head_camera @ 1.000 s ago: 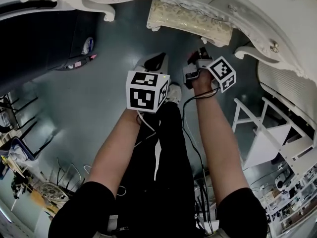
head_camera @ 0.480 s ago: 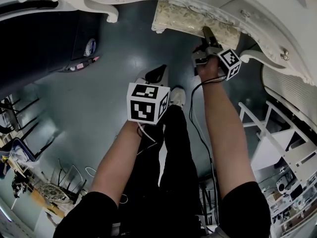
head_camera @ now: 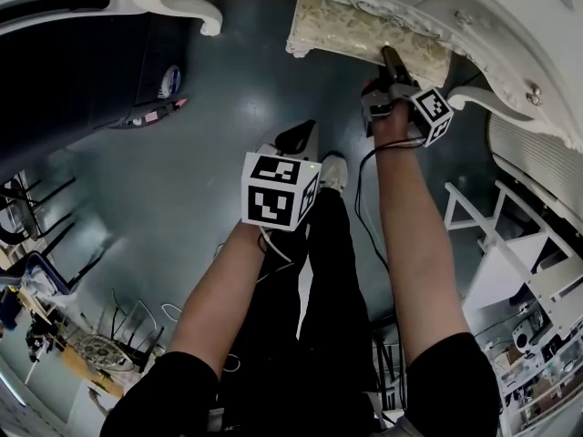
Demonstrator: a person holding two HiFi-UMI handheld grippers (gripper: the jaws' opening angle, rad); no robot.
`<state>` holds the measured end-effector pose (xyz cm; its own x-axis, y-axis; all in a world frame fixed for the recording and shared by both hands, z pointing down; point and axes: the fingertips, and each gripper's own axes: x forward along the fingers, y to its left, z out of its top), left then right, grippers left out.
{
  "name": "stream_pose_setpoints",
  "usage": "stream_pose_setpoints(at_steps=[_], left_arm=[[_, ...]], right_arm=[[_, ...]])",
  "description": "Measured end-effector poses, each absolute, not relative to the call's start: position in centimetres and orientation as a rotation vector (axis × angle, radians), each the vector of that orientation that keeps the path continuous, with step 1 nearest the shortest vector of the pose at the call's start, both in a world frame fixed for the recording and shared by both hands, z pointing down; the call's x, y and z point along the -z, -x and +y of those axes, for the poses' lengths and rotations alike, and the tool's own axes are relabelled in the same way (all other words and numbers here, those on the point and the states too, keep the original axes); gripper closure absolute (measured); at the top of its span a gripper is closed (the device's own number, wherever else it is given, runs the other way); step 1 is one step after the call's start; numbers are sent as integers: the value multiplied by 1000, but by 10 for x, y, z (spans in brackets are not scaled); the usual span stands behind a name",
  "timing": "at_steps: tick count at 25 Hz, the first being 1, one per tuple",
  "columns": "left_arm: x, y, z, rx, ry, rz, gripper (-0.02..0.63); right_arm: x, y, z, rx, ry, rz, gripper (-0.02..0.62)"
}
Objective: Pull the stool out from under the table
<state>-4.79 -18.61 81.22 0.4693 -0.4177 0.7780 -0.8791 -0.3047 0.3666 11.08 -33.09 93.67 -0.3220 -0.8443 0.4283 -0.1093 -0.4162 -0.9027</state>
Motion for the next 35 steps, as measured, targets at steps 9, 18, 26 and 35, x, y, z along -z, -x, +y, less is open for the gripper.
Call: stream_pose_setpoints(at_steps=[9, 18, 26, 35], left_arm=[[-807, 39, -175, -725, -1933, -1047, 606], [-799, 22, -170, -761, -1957, -1005, 607], [-800, 4, -175, -793, -1984, -958, 606], [-798, -17, -170, -832, -2018, -901, 607]], right_arm=[[-935, -110, -255, 1826, 1337, 1178, 353], [-934, -111, -181, 1836, 1370, 1091, 357], [-937, -130, -111, 1864, 1460, 1083, 364], [-936, -122, -51, 1911, 1466, 1029, 364]])
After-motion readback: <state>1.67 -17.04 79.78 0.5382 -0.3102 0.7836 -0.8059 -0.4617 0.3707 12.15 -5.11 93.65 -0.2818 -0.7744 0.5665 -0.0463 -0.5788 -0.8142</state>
